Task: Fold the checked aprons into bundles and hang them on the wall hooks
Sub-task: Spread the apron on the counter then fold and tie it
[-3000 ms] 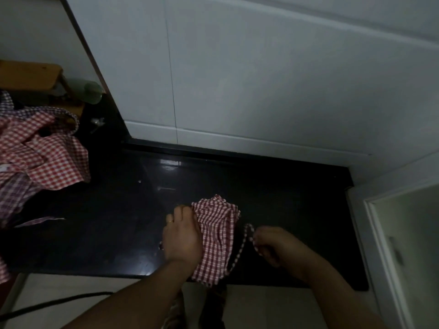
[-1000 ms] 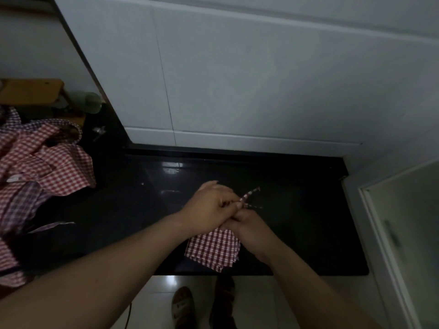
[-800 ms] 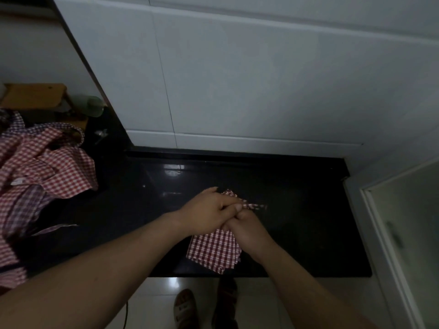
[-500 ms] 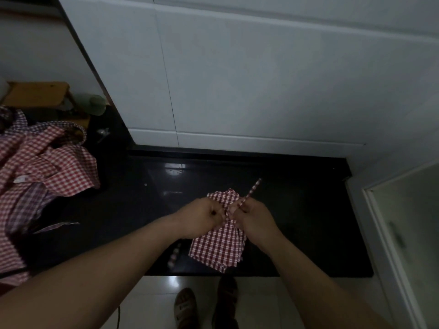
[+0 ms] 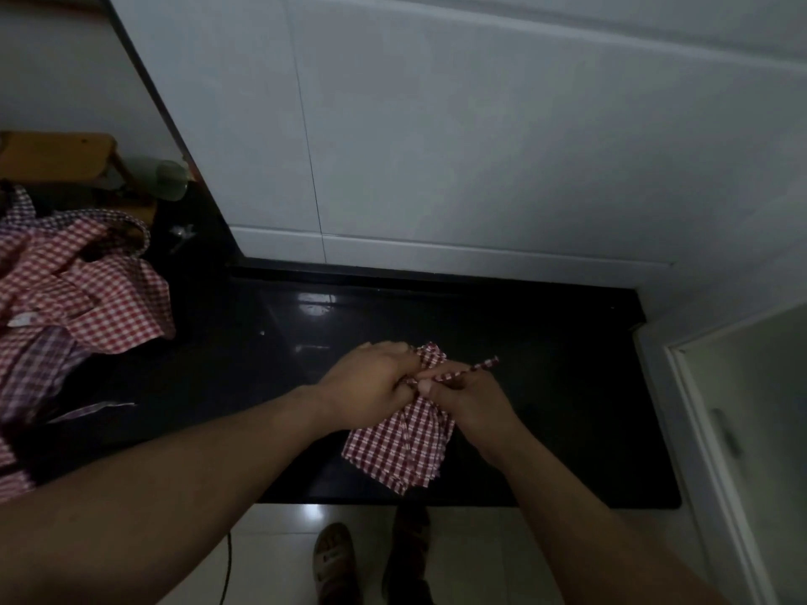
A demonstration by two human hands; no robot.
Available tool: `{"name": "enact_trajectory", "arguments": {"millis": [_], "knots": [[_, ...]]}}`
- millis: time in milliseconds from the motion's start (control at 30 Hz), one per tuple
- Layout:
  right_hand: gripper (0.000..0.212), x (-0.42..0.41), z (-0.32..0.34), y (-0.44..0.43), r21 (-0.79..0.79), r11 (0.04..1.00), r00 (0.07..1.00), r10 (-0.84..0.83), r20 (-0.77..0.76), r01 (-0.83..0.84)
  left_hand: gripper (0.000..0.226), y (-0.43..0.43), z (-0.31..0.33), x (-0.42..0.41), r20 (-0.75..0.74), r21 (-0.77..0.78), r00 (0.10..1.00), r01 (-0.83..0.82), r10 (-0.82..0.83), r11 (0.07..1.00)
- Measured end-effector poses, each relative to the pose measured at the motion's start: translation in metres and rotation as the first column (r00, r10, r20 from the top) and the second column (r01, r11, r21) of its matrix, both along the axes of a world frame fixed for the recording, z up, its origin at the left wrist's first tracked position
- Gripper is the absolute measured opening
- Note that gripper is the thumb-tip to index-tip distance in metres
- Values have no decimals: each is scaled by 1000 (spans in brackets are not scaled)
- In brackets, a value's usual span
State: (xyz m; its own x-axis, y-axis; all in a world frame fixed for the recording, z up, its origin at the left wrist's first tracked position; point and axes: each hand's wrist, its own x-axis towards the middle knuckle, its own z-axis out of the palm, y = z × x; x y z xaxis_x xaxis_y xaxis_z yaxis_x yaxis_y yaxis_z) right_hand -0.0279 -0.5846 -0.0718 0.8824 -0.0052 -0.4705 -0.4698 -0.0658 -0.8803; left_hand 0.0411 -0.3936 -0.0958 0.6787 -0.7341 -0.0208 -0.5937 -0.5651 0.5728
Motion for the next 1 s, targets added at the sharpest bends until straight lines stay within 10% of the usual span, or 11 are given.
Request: {"name": "enact_trajectory", "arguments": {"millis": [167,400,733,1000], "knots": [[15,-1,0,-5,-5,998,998,-55,-18,55,25,17,8,13,83,169,985,135,-151,976],[9,-25,-25,-15,-92,934,902,-356,-245,344,49,56,-19,19,-574,61,761,-327,301,943],[18,-32,-50,-33,-383,862,853,-447,-268,332,40,76,-35,11,-162,437,824,-434,544,788],[1,1,1,-13,-289,922,966,-249,69,258,33,33,5,24,-479,95,787,-395,390,914]]}}
